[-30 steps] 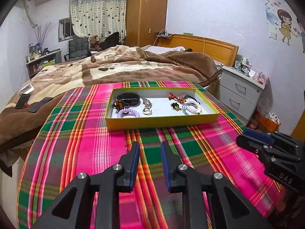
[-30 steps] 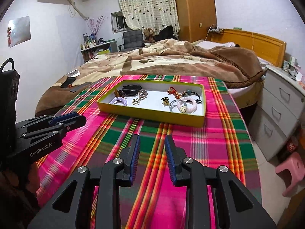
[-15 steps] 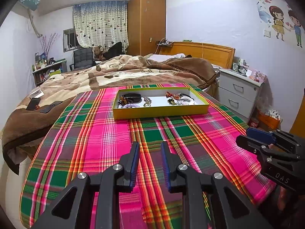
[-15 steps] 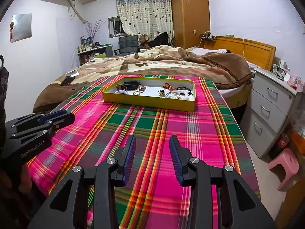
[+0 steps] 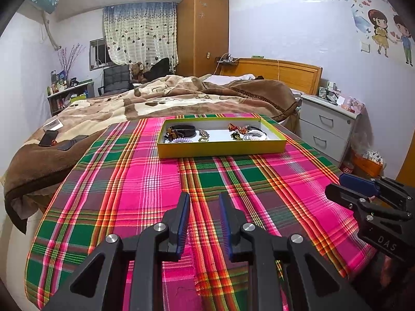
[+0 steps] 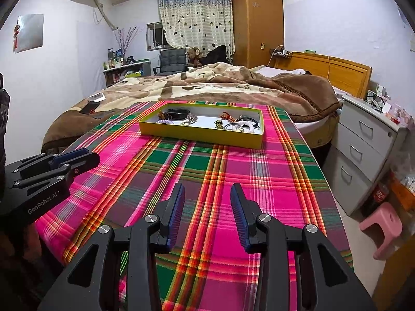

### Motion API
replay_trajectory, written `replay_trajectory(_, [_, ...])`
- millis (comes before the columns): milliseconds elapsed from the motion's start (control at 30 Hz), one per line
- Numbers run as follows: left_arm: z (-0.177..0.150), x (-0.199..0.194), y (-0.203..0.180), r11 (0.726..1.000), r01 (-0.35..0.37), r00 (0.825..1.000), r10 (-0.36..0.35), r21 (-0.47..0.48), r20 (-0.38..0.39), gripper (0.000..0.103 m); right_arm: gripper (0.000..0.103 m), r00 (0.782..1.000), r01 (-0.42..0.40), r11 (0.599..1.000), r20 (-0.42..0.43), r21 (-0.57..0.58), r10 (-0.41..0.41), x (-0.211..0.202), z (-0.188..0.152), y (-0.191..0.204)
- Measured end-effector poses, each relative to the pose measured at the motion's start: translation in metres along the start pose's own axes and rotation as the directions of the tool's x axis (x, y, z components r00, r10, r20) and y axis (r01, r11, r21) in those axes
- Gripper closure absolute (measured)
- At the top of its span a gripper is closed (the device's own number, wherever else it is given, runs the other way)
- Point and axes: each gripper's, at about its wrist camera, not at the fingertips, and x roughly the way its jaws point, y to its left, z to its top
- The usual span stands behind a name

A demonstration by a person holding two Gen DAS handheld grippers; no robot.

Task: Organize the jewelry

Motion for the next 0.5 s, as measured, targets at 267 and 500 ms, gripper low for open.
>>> replay_trajectory(267, [-0.0009, 0.0002, -0.0023, 1.0, -0.004, 1.0, 0.004, 0.006, 0.0, 0.081, 0.065, 1.0, -0.003, 1.0, -0.001, -0.001, 0.003, -0.0005, 0.0002, 0.0005])
replay_trajectory(500, [-0.0003, 0.0008, -0.004, 1.0, -0.002, 1.0, 0.002, 0.006, 0.002, 0.081, 0.065, 1.0, -0.002, 1.0, -0.001, -0.001, 0.002, -0.0003, 0.0009, 0.0006])
